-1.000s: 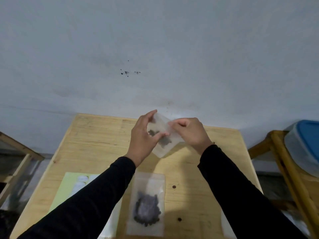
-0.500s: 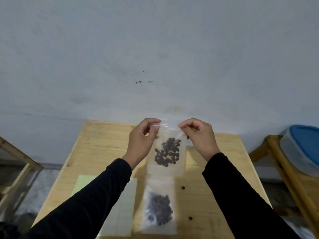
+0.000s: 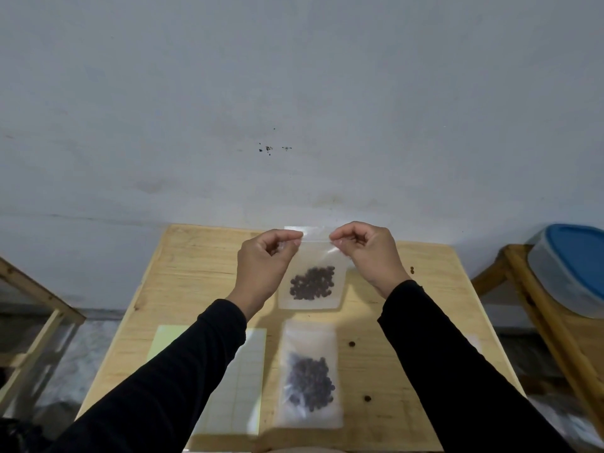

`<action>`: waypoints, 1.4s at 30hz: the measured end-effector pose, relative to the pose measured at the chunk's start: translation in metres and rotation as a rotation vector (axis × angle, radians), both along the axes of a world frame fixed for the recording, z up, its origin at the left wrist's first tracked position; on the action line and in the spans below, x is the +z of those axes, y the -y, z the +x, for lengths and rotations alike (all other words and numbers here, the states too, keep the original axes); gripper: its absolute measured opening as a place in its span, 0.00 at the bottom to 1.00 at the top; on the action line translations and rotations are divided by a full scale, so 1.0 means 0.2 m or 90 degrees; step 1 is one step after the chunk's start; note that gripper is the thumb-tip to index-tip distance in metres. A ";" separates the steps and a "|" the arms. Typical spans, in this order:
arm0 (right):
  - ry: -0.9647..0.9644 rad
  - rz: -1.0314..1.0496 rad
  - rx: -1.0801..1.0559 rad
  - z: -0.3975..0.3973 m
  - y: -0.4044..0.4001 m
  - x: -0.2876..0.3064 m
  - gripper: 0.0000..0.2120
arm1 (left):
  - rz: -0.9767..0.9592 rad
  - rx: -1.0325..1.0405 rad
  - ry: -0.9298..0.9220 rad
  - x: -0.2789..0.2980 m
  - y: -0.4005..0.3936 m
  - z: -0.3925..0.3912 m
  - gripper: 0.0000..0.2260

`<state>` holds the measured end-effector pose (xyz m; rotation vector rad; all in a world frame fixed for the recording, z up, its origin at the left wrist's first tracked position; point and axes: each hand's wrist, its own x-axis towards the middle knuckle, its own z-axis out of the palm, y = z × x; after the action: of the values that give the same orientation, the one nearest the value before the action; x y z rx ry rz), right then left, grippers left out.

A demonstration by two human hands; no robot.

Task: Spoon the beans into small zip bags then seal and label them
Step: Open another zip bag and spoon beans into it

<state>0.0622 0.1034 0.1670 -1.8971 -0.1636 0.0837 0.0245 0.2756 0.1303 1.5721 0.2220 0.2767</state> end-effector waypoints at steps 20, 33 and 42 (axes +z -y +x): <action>-0.186 0.071 0.093 -0.11 0.00 -0.16 0.06 | -0.002 -0.074 -0.115 -0.09 0.03 -0.08 0.04; -0.335 -0.103 -0.100 -0.41 0.05 -0.68 0.07 | 0.128 -0.130 -0.337 -0.57 0.06 -0.29 0.08; -0.176 -0.338 -0.014 -0.34 0.08 -0.69 0.15 | 0.346 -0.147 -0.280 -0.60 0.12 -0.26 0.12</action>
<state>-0.0066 0.0876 0.0299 -2.3884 0.0778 0.4052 -0.0283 0.2517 0.0109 2.1700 0.3195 -0.2164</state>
